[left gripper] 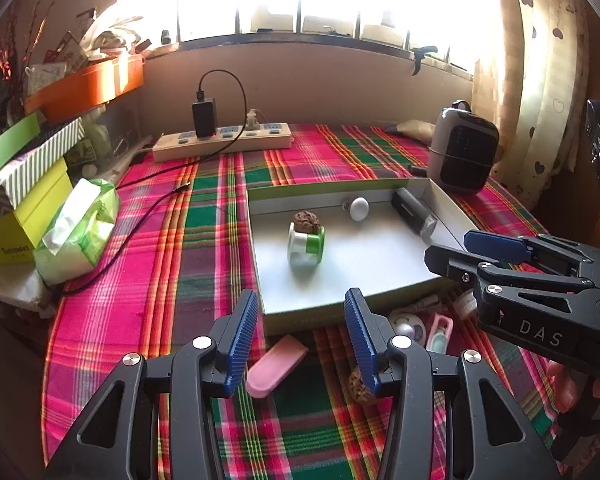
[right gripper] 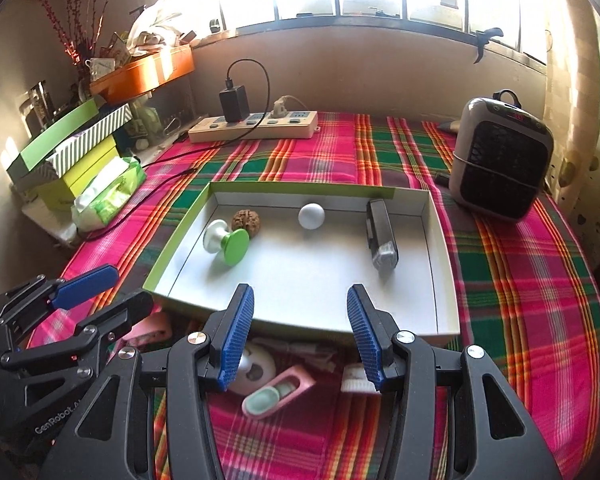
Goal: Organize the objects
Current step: 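Move left tool toward pink spatula while right tool moves toward pink-white case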
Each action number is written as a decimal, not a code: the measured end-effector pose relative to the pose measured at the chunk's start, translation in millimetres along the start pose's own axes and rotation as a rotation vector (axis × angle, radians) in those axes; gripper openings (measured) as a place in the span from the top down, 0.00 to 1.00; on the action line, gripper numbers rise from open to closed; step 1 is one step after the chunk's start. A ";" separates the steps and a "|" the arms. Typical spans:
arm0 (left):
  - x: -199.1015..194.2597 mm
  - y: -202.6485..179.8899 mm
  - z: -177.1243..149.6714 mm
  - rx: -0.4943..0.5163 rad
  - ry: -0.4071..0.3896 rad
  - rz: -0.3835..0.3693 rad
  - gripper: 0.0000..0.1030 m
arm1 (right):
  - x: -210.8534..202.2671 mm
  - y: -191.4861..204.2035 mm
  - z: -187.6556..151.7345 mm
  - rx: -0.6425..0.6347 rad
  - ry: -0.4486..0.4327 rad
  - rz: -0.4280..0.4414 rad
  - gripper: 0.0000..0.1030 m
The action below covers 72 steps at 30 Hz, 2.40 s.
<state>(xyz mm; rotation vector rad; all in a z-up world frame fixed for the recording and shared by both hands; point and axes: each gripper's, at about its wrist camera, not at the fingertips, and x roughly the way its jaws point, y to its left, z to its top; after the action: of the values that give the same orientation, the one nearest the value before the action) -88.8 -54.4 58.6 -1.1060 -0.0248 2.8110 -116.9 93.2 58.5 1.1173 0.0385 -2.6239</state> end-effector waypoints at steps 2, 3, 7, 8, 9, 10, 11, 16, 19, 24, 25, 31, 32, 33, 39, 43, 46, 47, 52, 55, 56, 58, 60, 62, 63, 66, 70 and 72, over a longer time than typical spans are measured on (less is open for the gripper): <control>-2.0 0.4 -4.0 0.002 0.005 0.001 0.57 | -4.6 0.7 -6.1 0.006 -0.006 -0.002 0.51; -3.4 0.3 -6.8 0.007 0.004 0.001 0.57 | -6.1 1.8 -8.7 0.007 -0.009 -0.005 0.51; -6.0 1.6 -15.3 0.007 0.008 0.000 0.57 | -12.2 4.2 -21.0 0.018 -0.010 -0.008 0.51; -7.2 3.3 -18.4 0.002 0.007 -0.001 0.57 | -13.7 4.9 -24.1 0.021 -0.011 -0.006 0.51; -8.4 4.8 -21.0 0.000 0.008 -0.005 0.57 | -15.3 5.4 -27.5 0.024 -0.013 -0.008 0.51; -9.8 7.1 -24.1 -0.005 0.011 -0.010 0.57 | -16.4 5.7 -30.4 0.027 -0.014 -0.011 0.51; -11.8 9.0 -26.1 -0.004 0.010 -0.012 0.57 | -17.4 5.5 -34.3 0.031 -0.014 -0.016 0.51; -15.9 17.1 -35.7 -0.002 0.014 -0.023 0.57 | -19.6 3.3 -50.2 0.066 0.004 -0.036 0.51; -17.2 25.2 -41.2 -0.023 0.015 -0.032 0.57 | -21.4 2.1 -57.0 0.077 0.010 -0.051 0.51; -13.8 34.0 -47.8 -0.021 0.030 -0.056 0.57 | -21.7 -2.0 -68.4 0.099 0.030 -0.074 0.51; -12.8 35.1 -48.1 -0.019 0.034 -0.062 0.57 | -21.4 -3.5 -70.4 0.105 0.036 -0.076 0.51; -0.1 37.2 -41.7 0.009 0.056 -0.100 0.57 | -23.0 -12.6 -79.2 0.136 0.056 -0.097 0.51; 1.9 37.2 -39.6 0.010 0.057 -0.115 0.57 | -23.2 -13.3 -79.6 0.135 0.058 -0.099 0.51; 4.0 36.7 -38.3 0.013 0.060 -0.124 0.57 | -23.4 -13.6 -79.7 0.134 0.058 -0.099 0.51; 17.8 35.5 -35.0 0.021 0.090 -0.113 0.57 | -20.1 -16.3 -77.9 0.134 0.067 -0.091 0.51; 24.0 35.2 -33.1 0.024 0.107 -0.094 0.57 | -13.3 -11.6 -74.4 0.126 0.078 -0.048 0.51; 27.4 34.8 -32.4 0.022 0.115 -0.085 0.57 | -10.1 -7.1 -69.3 0.114 0.069 -0.011 0.51; 29.5 34.7 -32.6 0.025 0.122 -0.080 0.57 | -9.6 -6.0 -66.8 0.117 0.057 0.000 0.51; 35.4 35.9 -32.4 0.019 0.135 -0.064 0.57 | -1.5 4.1 -58.5 0.087 0.055 0.039 0.51; 37.4 35.4 -30.4 0.019 0.137 -0.058 0.57 | 6.9 8.2 -54.4 0.074 0.073 0.033 0.51; 38.2 35.6 -29.8 0.017 0.138 -0.058 0.57 | 9.0 8.8 -53.7 0.071 0.077 0.028 0.51; 39.1 35.2 -29.3 0.017 0.138 -0.055 0.57 | 13.1 10.0 -52.9 0.055 0.085 0.014 0.51; 39.8 34.4 -29.0 0.021 0.138 -0.051 0.57 | 15.3 7.4 -53.4 0.052 0.099 0.000 0.51; 40.4 34.6 -28.8 0.021 0.139 -0.049 0.57 | 14.7 2.6 -55.2 0.057 0.107 -0.001 0.51; 40.7 34.2 -28.9 0.023 0.139 -0.048 0.57 | 14.3 -0.1 -56.5 0.059 0.110 -0.013 0.51; 41.2 32.8 -29.2 0.030 0.140 -0.044 0.57 | 11.7 -9.5 -60.8 0.068 0.115 -0.034 0.51; 41.7 30.9 -28.8 0.027 0.143 -0.033 0.57 | 9.2 -18.0 -62.0 0.080 0.114 -0.041 0.51; 41.9 29.7 -28.9 0.025 0.144 -0.024 0.57 | 9.5 -18.2 -61.2 0.073 0.115 -0.035 0.51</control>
<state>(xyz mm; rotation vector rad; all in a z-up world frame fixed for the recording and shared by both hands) -102.6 -79.8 7.3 -1.2899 0.0105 2.6957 -85.1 116.5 7.3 1.3023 -0.0141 -2.6074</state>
